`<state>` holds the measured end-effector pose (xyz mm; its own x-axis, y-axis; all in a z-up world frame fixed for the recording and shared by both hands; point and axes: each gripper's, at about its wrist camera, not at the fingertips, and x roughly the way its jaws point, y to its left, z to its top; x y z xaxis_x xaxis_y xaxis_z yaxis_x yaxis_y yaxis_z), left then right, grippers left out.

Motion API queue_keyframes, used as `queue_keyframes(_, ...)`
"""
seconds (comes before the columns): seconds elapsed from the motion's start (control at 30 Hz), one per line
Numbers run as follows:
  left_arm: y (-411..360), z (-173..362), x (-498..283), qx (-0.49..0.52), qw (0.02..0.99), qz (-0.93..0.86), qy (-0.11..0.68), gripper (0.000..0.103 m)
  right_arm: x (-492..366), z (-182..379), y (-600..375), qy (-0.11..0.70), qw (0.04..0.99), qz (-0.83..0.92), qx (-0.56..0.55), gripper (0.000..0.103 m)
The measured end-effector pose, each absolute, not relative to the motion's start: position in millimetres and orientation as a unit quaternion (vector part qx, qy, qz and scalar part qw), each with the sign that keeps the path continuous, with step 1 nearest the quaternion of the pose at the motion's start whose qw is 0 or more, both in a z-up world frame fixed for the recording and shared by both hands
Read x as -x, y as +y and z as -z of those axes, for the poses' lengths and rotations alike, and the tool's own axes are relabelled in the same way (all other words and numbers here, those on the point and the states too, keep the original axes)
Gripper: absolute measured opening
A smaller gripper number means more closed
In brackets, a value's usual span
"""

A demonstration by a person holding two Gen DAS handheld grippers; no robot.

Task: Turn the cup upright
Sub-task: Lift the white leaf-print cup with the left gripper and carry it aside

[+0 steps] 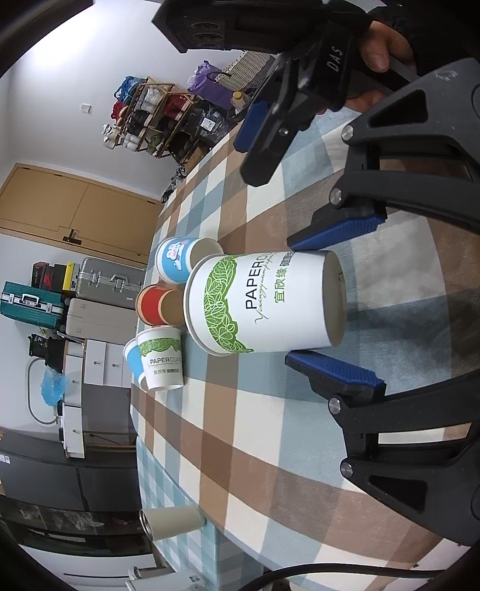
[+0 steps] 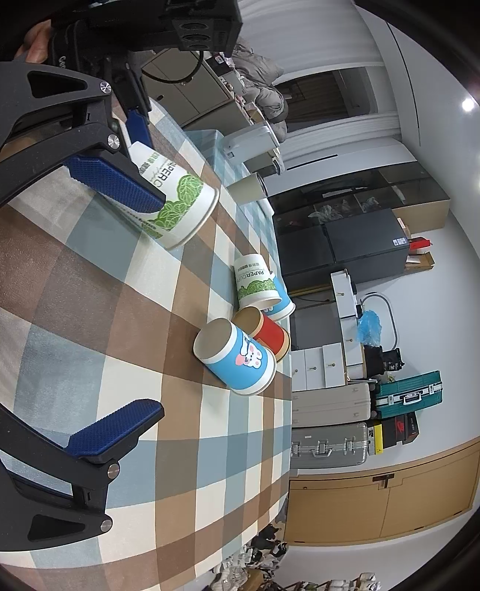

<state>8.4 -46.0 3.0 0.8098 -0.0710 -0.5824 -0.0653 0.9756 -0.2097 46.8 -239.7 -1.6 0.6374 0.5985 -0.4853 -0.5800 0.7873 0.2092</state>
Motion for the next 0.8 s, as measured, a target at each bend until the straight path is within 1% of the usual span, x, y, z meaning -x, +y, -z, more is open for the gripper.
queue_keyframes(0.73,-61.6,15.3,-5.7,0.113,0.940,0.002,0.321,0.054,-47.8,2.7,-240.5,0.275,0.905,-0.325,-0.020,0.103)
queue_keyframes(0.8,-58.9,16.3,-7.3,0.117,0.939,0.001,0.323,0.060,-48.0,2.6,-240.7,0.275,0.905,-0.325,-0.021,0.103)
